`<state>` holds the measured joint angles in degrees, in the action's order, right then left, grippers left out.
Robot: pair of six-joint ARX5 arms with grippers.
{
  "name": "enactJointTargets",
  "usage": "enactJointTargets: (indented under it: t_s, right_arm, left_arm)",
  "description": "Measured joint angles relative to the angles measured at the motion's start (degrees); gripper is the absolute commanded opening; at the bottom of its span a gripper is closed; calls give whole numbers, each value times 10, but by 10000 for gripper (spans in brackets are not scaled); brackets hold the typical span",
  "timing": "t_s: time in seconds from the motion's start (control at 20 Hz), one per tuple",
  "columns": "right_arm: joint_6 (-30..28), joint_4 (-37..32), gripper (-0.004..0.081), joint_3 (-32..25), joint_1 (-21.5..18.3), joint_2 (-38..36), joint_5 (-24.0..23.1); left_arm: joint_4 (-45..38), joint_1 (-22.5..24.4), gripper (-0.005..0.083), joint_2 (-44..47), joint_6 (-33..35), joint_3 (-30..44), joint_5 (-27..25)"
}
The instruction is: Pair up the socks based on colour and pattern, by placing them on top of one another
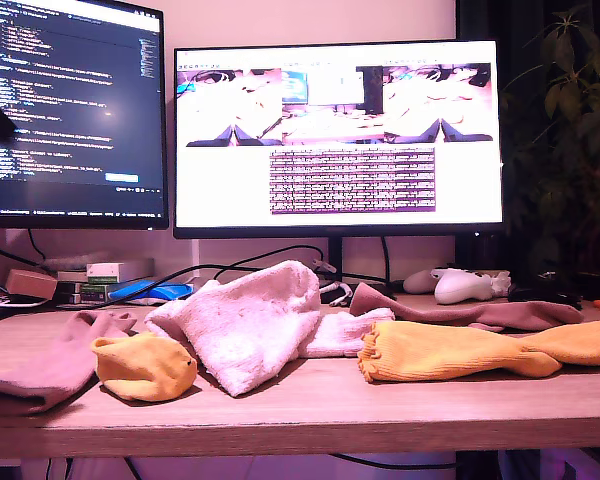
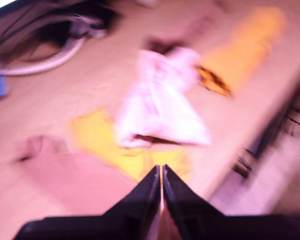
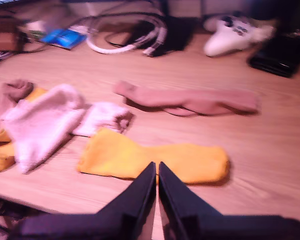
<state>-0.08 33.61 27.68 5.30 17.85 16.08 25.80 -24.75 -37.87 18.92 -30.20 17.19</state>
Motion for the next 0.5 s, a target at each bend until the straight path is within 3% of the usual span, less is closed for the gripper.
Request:
enactJointTargets:
  t_s: [0.05, 0.1, 0.15, 0.3, 0.35, 0.5]
  right_arm:
    - [0, -1, -11, 0, 0, 0, 10]
    - [0, -1, -11, 0, 0, 0, 16]
    - [0, -1, -11, 0, 0, 0, 21]
    - [0, -1, -11, 0, 0, 0, 27]
    - [0, -1, -11, 0, 0, 0, 27]
    - [0, -1, -11, 0, 0, 0, 27]
  left_arm:
    - [0, -6, -20, -17, 86, 0, 11]
    - [0, -14, -20, -33, 104, 0, 15]
    - [0, -22, -20, -49, 189, 0, 18]
    - [-5, -27, 0, -112, 287, -1, 18]
    - [-14, -27, 48, -136, 303, -2, 18]
    - [-65, -26, 297, -200, 358, -2, 18]
